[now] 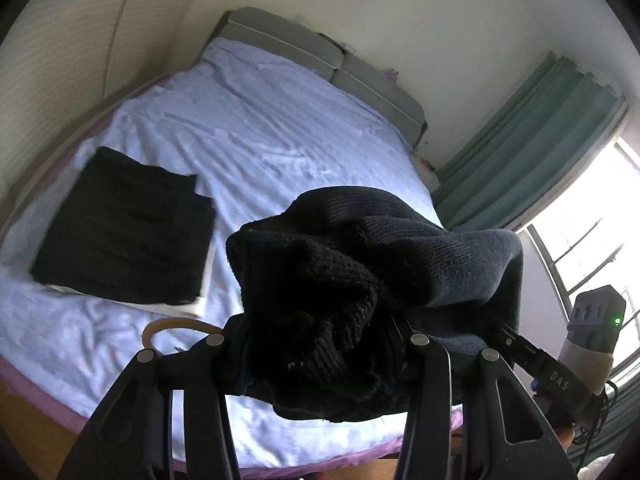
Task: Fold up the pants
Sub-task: 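Carry the bundle with both grippers onto the stack of folded clothes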
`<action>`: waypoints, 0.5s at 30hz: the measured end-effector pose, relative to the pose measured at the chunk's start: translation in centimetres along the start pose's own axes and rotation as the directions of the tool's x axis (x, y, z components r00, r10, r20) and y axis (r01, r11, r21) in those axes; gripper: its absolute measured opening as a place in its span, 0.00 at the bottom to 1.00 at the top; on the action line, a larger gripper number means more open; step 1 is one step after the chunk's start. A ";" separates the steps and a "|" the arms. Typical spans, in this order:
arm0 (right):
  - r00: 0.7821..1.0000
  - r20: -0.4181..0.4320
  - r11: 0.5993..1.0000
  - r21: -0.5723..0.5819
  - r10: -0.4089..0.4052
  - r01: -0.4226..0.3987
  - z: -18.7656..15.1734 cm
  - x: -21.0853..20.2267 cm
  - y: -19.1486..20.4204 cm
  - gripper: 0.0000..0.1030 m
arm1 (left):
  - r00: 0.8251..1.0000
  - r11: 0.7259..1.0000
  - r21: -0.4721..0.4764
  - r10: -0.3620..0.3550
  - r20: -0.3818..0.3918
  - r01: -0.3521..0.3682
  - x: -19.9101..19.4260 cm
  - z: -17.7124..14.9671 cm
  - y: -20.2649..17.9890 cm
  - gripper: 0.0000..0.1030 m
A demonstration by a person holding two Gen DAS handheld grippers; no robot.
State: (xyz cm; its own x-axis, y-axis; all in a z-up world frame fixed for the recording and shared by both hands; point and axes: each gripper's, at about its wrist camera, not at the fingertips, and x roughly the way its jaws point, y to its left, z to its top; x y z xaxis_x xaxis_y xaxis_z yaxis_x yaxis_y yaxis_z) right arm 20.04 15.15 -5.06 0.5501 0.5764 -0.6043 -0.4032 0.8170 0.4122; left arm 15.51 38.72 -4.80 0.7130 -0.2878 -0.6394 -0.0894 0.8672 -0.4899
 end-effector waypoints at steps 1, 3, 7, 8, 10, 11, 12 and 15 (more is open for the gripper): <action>1.000 -0.007 1.000 0.000 0.006 -0.006 0.0 0.5 1.0 0.46 | 1.000 1.000 -0.003 0.006 0.005 -0.006 -0.7 0.4 0.9 0.45; 1.000 -0.010 1.000 -0.015 0.017 -0.018 0.1 1.3 2.5 0.46 | 1.000 1.000 -0.017 0.015 0.018 -0.015 -1.9 1.0 2.5 0.45; 0.998 -0.022 0.998 -0.045 0.052 -0.053 1.1 3.9 4.3 0.46 | 0.998 0.998 -0.054 0.035 0.049 -0.032 -3.2 1.9 4.9 0.45; 0.997 -0.020 0.996 -0.058 0.068 -0.069 1.4 4.4 4.7 0.46 | 0.997 0.997 -0.065 0.044 0.062 -0.040 -3.5 2.0 5.3 0.45; 0.995 -0.030 0.993 -0.077 0.091 -0.093 1.6 5.3 5.4 0.46 | 0.995 0.995 -0.087 0.064 0.082 -0.057 -3.9 2.0 6.0 0.45; 0.994 -0.031 0.991 -0.084 0.106 -0.108 1.8 5.8 5.7 0.46 | 0.993 0.994 -0.089 0.071 0.093 -0.063 -4.1 2.1 6.5 0.45; 0.993 -0.031 0.989 -0.093 0.113 -0.115 2.1 6.2 6.0 0.46 | 0.992 0.993 -0.097 0.076 0.099 -0.067 -4.3 2.1 7.0 0.45; 0.991 -0.043 0.985 -0.111 0.126 -0.130 2.2 7.2 6.6 0.46 | 0.991 0.989 -0.129 0.083 0.104 -0.069 -4.7 2.6 8.6 0.45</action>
State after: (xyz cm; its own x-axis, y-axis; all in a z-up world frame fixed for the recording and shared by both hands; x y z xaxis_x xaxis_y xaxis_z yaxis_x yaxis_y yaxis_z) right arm 22.93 24.75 -5.14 0.4625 0.6737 -0.5764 -0.5499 0.7279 0.4096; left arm 13.15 48.61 -4.45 0.7718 -0.1707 -0.6126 -0.2276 0.8253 -0.5167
